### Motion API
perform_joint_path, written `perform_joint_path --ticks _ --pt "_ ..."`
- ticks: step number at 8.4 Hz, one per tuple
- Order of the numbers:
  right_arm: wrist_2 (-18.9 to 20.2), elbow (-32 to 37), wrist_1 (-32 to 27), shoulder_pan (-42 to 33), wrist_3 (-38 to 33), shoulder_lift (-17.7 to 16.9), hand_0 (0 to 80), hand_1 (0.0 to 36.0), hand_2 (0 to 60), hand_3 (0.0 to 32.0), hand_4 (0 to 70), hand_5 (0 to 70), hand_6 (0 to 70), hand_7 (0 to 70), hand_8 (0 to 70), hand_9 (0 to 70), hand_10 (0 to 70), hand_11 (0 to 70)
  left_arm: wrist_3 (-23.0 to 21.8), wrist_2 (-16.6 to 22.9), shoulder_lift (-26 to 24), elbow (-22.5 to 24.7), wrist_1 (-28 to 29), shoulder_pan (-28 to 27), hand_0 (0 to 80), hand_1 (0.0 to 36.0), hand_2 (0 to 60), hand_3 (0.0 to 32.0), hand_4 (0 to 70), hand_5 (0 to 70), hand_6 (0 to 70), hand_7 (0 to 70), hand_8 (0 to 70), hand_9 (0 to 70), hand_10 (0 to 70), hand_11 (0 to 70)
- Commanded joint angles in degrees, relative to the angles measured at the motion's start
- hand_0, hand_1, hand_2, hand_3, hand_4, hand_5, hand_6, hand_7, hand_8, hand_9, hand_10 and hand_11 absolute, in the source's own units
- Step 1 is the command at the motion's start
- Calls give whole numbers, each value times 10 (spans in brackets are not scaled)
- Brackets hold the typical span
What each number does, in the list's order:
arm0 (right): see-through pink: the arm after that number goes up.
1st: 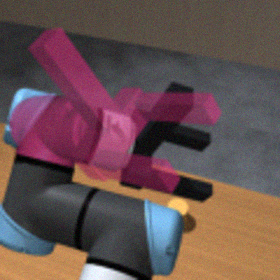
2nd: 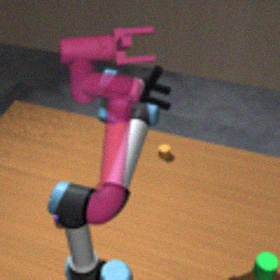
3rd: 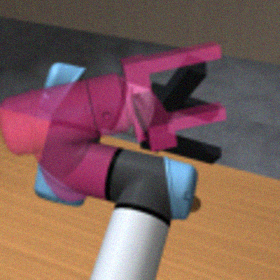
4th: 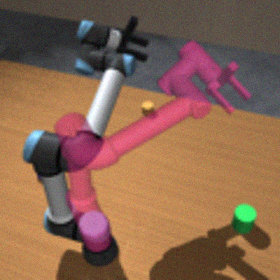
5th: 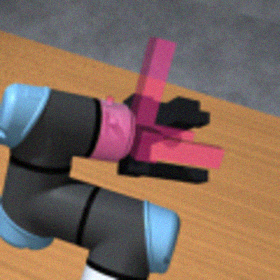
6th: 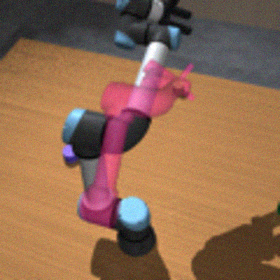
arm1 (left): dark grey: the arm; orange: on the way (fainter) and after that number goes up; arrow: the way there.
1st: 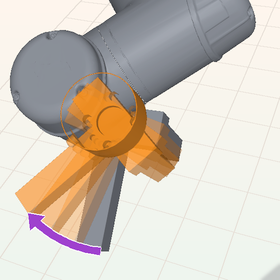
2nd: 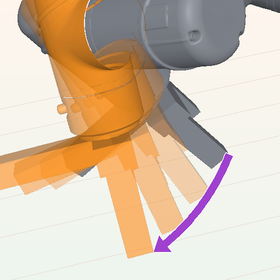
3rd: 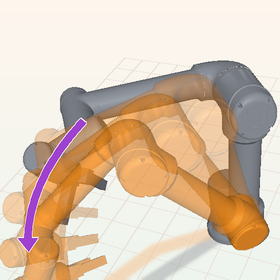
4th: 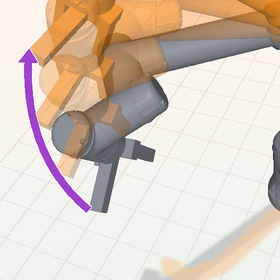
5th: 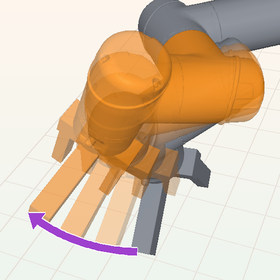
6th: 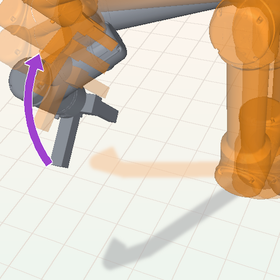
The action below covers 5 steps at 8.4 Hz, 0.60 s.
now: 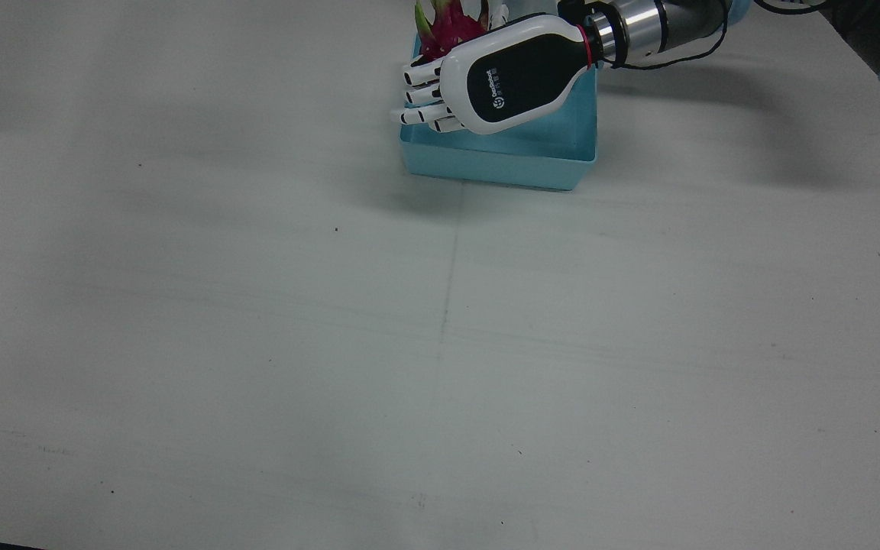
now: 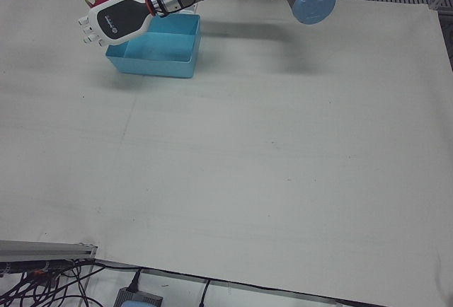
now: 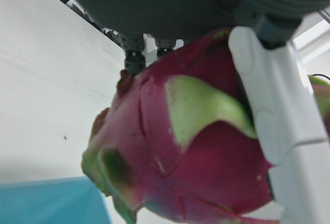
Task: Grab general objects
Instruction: 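Lower the dragon fruit into the blue tray and open the left hand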
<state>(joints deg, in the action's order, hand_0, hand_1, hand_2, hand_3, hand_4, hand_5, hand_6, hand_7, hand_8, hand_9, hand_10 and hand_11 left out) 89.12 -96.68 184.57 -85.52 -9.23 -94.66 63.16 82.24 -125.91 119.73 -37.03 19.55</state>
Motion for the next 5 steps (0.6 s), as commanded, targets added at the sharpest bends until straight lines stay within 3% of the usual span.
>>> perform_joint_path --ticks 1,2,3,4,5 --pt "0 0 0 0 0 0 0 0 0 0 0 0 0 0 0 0 0 0 0 27 2 -13 18 -31 461 199 590 0 119 700 274 425 119 173 237 358" --pt "0 0 0 0 0 0 0 0 0 0 0 0 0 0 0 0 0 0 1 28 3 -13 17 -42 460 119 215 0 58 700 160 282 24 44 83 131" --pt "0 0 0 0 0 0 0 0 0 0 0 0 0 0 0 0 0 0 2 28 3 -13 14 -48 469 93 16 0 21 700 124 225 14 31 27 51" --pt "0 0 0 0 0 0 0 0 0 0 0 0 0 0 0 0 0 0 3 28 4 -13 14 -46 471 76 0 0 3 700 92 169 8 19 0 4" --pt "0 0 0 0 0 0 0 0 0 0 0 0 0 0 0 0 0 0 2 28 4 -13 14 -47 470 70 0 0 0 700 71 131 4 12 0 0"
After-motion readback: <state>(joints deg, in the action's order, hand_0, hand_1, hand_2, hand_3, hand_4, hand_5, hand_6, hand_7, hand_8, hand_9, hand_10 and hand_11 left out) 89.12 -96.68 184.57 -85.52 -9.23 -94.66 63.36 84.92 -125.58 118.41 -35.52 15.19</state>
